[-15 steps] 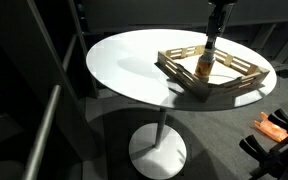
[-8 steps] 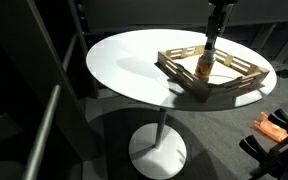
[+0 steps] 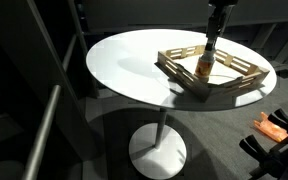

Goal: Pick up the lid and cover the orange and white bottle in the wooden tray

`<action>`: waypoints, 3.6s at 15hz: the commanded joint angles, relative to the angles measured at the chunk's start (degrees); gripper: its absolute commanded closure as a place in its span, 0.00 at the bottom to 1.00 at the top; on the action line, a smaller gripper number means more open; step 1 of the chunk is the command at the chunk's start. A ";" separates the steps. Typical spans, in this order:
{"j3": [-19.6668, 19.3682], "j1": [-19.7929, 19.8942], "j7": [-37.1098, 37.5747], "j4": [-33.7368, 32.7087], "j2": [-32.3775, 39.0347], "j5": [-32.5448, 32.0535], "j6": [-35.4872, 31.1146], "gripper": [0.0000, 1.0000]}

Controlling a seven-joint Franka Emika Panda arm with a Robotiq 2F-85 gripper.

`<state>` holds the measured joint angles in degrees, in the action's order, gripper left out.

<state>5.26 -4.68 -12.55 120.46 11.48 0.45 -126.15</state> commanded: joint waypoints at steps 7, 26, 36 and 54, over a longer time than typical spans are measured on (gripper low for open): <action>0.09 0.50 2.11 0.60 0.64 1.90 -0.61 0.81; -0.78 0.34 13.49 0.14 0.55 3.45 -0.32 0.09; -0.69 1.49 1.61 -2.27 -3.00 3.04 6.47 0.00; -2.87 2.40 10.02 -4.66 -13.92 -1.01 14.59 0.00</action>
<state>2.63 -2.43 -3.07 114.65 -1.69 -0.70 -111.48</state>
